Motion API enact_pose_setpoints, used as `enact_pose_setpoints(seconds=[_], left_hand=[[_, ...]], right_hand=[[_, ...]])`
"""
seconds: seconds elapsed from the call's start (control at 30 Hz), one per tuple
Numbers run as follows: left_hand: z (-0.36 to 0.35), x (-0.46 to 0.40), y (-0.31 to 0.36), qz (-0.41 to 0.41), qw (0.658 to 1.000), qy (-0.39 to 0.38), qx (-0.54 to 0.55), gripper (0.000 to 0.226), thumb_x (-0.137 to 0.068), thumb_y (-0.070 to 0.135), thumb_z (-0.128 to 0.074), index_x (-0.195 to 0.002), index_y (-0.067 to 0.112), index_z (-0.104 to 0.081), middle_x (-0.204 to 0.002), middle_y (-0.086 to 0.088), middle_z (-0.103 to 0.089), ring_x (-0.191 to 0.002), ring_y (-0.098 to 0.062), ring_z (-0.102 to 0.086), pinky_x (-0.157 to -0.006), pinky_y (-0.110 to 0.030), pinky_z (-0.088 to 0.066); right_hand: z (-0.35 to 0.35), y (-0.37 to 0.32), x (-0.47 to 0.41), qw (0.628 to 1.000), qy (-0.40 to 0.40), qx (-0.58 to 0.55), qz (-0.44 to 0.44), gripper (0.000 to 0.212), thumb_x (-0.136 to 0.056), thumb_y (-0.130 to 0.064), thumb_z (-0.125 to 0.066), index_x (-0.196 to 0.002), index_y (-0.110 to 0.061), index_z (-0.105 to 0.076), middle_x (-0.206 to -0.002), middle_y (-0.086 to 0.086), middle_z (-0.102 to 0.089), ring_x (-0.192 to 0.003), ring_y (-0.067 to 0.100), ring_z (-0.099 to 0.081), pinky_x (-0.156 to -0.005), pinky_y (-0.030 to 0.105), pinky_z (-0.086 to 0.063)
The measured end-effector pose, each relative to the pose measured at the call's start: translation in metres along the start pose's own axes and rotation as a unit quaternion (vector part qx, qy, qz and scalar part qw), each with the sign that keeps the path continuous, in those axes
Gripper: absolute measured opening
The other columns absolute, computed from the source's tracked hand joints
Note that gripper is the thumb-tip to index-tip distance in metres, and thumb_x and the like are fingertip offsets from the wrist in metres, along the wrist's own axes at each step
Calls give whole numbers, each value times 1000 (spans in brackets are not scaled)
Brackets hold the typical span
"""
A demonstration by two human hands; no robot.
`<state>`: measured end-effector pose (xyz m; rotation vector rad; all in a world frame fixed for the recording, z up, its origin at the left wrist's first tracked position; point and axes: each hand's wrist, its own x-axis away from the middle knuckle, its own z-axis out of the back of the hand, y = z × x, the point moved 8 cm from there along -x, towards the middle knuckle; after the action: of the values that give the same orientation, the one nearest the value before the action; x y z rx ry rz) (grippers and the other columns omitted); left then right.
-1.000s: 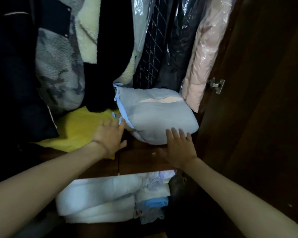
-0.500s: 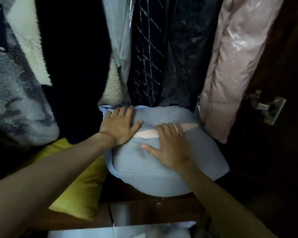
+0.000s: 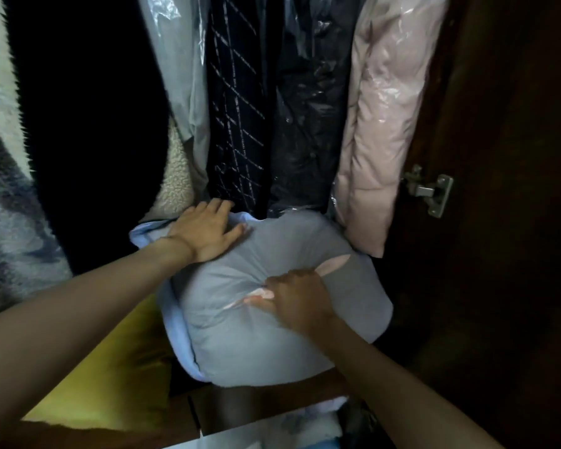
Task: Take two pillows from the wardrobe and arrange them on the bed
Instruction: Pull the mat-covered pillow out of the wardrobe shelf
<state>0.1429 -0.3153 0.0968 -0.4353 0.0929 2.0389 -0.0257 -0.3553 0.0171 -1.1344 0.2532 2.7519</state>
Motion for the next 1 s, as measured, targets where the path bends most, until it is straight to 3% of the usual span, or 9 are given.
enact_pose_setpoints(seconds=[0.17, 0.37, 0.43, 0.53, 0.63, 0.73, 0.83, 0.93, 1.0], left_hand=[[-15, 10, 10, 19, 996, -87, 30, 117, -66, 100, -17, -146, 17, -37, -152, -8, -41, -135, -35, -42, -107, -52, -31], [-37, 35, 5, 6, 989, -119, 84, 119, -53, 109, -19, -139, 32, -48, -133, -7, -61, -118, -30, -59, -90, -44, -39], [-38, 46, 8, -7, 991, -99, 84, 120, -52, 109, -17, -139, 34, -49, -126, -5, -67, -112, -27, -62, -90, -44, -40], [-32, 65, 11, -16, 994, -69, 87, 126, -53, 109, -20, -136, 21, -54, -125, -7, -67, -110, -27, -63, -91, -43, -44], [-15, 90, 23, -55, 996, -17, 72, 118, -56, 105, -25, -119, 13, -61, -116, -9, -69, -104, -30, -64, -87, -42, -48], [6, 119, 46, -107, 993, 16, 39, 102, -65, 97, -34, -122, 16, -58, -118, -7, -67, -106, -29, -63, -83, -38, -47], [23, 154, 78, -178, 983, 28, 23, 96, -79, 81, -50, -147, 14, -37, -141, -11, -53, -123, -29, -53, -96, -38, -47], [24, 187, 95, -226, 973, -32, 29, 99, -84, 70, -56, -155, 12, -20, -154, -13, -37, -134, -31, -42, -103, -44, -39], [21, 197, 93, -271, 955, -83, 90, 84, -79, 77, -55, -144, 26, -39, -142, -3, -52, -123, -23, -53, -93, -38, -44]], right_hand=[[13, -26, 41, 999, -41, 19, 4, 42, -91, -54, -71, -71, -16, -72, -63, 9, -70, -58, 29, -67, -60, 35, -52], [26, -49, 75, 996, -60, 61, 24, 39, -90, -55, -68, -69, -21, -70, -60, 1, -67, -59, 24, -65, -60, 27, -48], [34, -55, 78, 993, -107, 32, 32, 45, -91, -59, -59, -73, -19, -70, -65, 2, -68, -63, 26, -67, -62, 29, -48], [53, -56, 63, 979, -201, -46, 2, 46, -82, -60, -76, -74, -18, -60, -76, 5, -67, -73, 28, -64, -67, 33, -43], [96, -41, 25, 970, -187, -114, -110, 47, -76, -60, -82, -80, -22, -54, -84, -6, -58, -80, 16, -54, -74, 35, -44], [142, -35, -17, 989, -74, -71, -108, 57, -89, -68, -56, -118, -20, -65, -116, 0, -66, -108, 18, -58, -97, 38, -47], [127, -38, -35, 975, -176, 35, -131, 80, -90, -81, -33, -155, -35, -41, -161, -2, -39, -149, 23, -32, -120, 52, -26], [102, -45, -12, 953, -261, 77, -130, 74, -89, -82, -30, -147, -40, -50, -162, -12, -35, -157, 15, -8, -122, 64, -4], [105, -48, 16, 958, -233, 97, -132, 72, -89, -82, -29, -130, -35, -64, -150, -10, -50, -157, 15, -14, -121, 66, -6]])
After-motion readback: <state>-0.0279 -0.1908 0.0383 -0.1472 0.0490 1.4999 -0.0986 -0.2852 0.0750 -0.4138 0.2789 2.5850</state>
